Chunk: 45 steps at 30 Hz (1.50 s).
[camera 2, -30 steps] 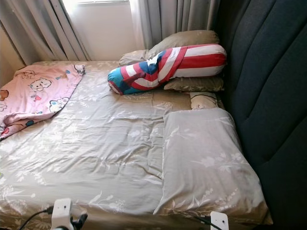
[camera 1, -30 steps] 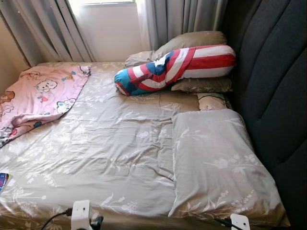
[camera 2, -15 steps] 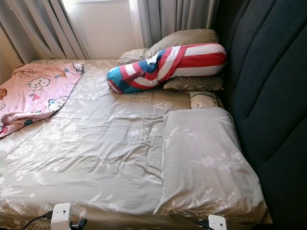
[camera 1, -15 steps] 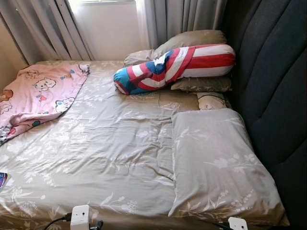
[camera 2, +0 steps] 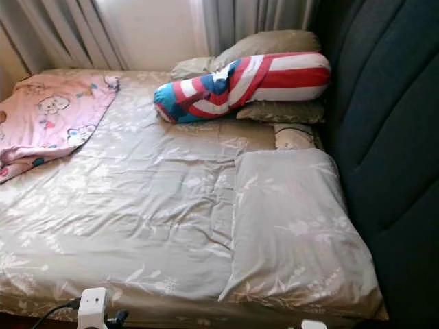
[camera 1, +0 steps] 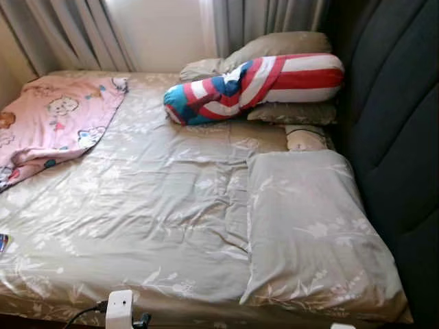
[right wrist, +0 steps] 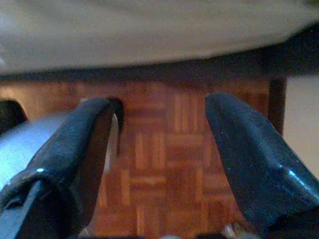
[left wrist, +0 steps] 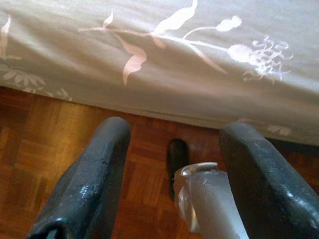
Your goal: Clean up the room
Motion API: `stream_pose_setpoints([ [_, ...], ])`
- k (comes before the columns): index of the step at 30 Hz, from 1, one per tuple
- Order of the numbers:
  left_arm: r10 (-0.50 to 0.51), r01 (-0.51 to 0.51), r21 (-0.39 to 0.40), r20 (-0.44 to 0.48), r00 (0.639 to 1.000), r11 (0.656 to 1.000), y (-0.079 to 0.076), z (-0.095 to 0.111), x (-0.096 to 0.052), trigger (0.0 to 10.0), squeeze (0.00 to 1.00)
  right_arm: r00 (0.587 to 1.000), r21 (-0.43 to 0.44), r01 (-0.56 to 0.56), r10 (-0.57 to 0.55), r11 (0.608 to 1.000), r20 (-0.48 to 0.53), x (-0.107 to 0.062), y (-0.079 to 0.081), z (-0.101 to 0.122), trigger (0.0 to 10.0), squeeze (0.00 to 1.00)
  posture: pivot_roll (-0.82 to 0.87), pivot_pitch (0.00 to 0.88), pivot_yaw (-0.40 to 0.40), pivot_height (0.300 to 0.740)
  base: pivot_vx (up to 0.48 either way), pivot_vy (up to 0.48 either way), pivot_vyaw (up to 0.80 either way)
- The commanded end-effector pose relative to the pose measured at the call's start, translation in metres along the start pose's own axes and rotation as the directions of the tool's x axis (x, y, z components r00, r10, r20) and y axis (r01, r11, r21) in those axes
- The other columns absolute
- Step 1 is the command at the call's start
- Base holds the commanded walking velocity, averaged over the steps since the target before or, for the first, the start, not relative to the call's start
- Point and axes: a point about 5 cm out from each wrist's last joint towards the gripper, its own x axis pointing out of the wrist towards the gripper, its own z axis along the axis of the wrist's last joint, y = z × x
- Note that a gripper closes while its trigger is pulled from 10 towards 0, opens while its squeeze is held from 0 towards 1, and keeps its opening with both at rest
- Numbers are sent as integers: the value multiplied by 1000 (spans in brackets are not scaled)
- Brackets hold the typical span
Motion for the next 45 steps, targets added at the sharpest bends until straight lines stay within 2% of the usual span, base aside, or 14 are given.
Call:
stream_pose_setpoints([
  [1, -3, 3, 3, -26, 1000, 1000, -1, -4, -1, 10000, 0, 1000, 24, 4, -4, 1000, -2, 0, 2, 0, 10000, 0, -81, 97, -8, 740, 0, 0, 0],
  [8, 0, 0, -12, -44, 999, 1000, -1, -7, -1, 10000, 0, 999, -34, -35, 36, 999, 25, 5, 20, 16, 10000, 0, -80, 98, -14, 740, 0, 298, 86],
  [14, -1, 0, -11, -52, 999, 1000, -1, -10, -2, 10000, 0, 1000, -24, -28, 28, 999, 13, 5, 21, 14, 10000, 0, -81, 97, -13, 740, 0, 379, 718],
  [23, -1, 0, -15, -52, 999, 1000, 0, -10, -2, 10000, 0, 1000, -6, -18, 18, 1000, 6, 3, 20, 4, 10000, 0, -76, 88, -8, 740, 0, 402, 0],
  [30, 1, -2, -15, -50, 999, 1000, 2, -10, -2, 10000, 0, 1000, 3, -21, 21, 1000, 23, -3, 12, -11, 10000, 0, -73, 87, -3, 740, 0, 399, 0],
  [34, 2, -3, -14, -50, 999, 1000, 2, -10, -2, 10000, 0, 1000, 4, -21, 21, 1000, 23, -4, 10, -11, 10000, 0, -73, 87, -2, 740, 0, 398, 0],
  [39, 3, -4, -15, -51, 999, 1000, 1, -10, -2, 10000, 0, 1000, 10, -8, 7, 1000, 14, -2, -2, -4, 10000, 0, -72, 86, -2, 740, 0, 398, 0],
  [45, 3, -4, -19, -49, 999, 1000, 1, -10, -2, 10000, 0, 1000, 14, 0, 0, 1000, -2, 0, -2, 0, 10000, 0, -71, 87, -3, 740, 0, 398, 0],
])
